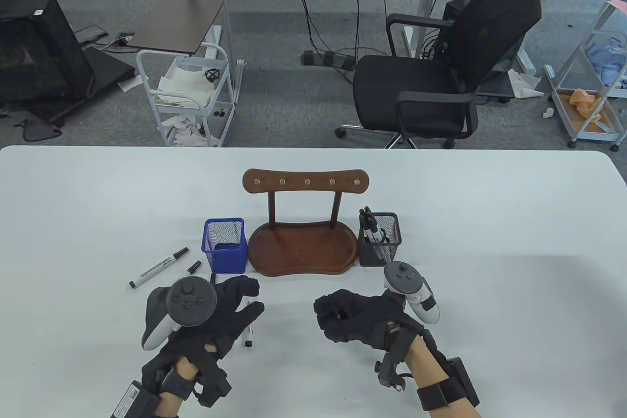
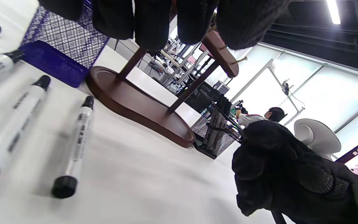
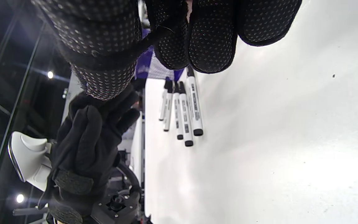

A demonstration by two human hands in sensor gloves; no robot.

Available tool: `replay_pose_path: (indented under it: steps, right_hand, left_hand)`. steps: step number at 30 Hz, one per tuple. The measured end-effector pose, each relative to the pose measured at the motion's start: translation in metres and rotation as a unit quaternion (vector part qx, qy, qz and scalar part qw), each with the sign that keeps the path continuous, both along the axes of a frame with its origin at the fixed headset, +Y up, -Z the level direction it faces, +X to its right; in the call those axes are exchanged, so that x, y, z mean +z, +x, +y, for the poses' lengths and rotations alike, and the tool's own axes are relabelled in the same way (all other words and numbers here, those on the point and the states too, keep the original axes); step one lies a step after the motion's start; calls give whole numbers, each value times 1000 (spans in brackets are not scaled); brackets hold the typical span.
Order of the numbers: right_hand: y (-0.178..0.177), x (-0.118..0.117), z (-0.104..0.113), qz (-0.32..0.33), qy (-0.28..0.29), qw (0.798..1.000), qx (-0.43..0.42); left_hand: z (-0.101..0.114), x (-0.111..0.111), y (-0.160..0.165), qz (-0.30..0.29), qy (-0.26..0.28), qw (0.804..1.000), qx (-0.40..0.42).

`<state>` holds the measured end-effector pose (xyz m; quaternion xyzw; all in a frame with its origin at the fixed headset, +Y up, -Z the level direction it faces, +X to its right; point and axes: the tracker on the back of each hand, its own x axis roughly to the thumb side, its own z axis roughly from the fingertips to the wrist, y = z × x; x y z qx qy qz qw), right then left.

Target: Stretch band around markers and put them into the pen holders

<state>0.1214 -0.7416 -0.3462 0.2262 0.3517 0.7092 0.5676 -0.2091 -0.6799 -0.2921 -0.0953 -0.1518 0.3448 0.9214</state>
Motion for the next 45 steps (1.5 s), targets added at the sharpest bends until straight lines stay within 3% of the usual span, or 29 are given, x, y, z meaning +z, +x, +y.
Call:
replay_pose_path:
  steps: [9,14,27,36,45]
  right_hand:
    - [3,-1,1,-7,-1,1000,1]
    - [5,-2,3,-10,0,1000,-2]
    - [9,-3,3,-16,1,1000,2]
    - [9,-4,2,-14,2,1000,5]
    - [10,-4,2,-14,2,1000,6]
  left_hand:
    - [0,-1,-33,47,-25,998,-29]
    - [0,-11,-52,82,-40,992,-86]
    - [-19,-67,-94,167,-71,955,-236]
    - [-30,-103,-124,206,-93,935,-272]
    - [-40,-122,-143,227,-117,921,-295]
